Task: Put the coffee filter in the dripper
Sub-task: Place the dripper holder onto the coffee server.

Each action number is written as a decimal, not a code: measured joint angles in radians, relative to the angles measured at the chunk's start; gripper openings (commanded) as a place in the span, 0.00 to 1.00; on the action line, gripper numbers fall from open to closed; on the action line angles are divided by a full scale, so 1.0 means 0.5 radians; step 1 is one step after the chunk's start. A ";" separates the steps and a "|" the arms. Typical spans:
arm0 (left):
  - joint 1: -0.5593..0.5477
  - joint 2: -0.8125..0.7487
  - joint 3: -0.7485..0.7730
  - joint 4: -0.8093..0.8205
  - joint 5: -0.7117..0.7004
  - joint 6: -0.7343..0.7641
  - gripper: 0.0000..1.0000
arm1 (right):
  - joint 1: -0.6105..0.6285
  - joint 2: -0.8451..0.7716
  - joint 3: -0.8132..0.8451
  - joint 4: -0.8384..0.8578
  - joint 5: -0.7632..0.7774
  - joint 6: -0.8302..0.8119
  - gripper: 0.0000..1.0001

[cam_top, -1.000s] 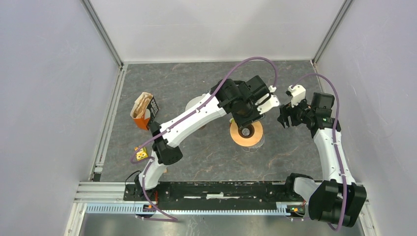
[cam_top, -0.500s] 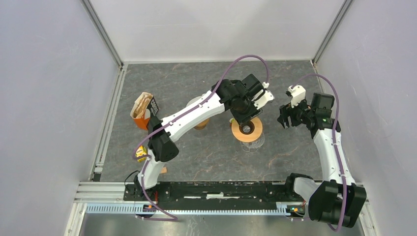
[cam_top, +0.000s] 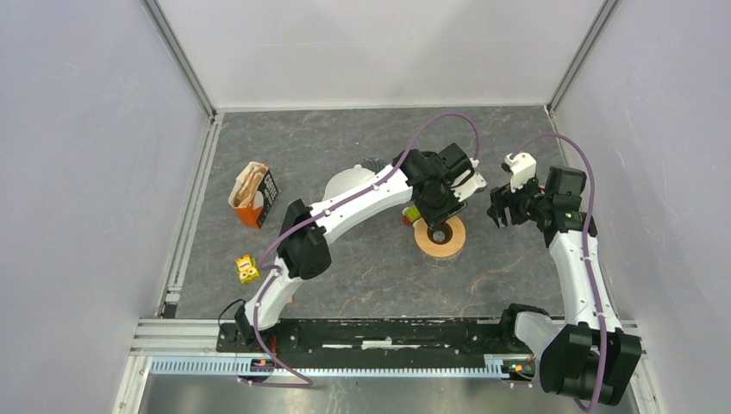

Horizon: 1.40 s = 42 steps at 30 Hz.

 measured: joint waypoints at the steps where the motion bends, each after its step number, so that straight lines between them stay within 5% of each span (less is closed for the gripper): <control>1: -0.001 0.006 0.002 0.006 0.008 -0.005 0.11 | 0.000 -0.004 -0.004 -0.001 0.006 -0.001 0.76; 23: -0.001 0.134 0.097 0.040 0.058 -0.043 0.15 | -0.109 -0.022 -0.042 -0.003 0.270 -0.053 0.75; 42: 0.003 0.270 0.195 0.020 0.043 -0.041 0.35 | -0.146 -0.022 -0.077 -0.024 0.199 -0.121 0.75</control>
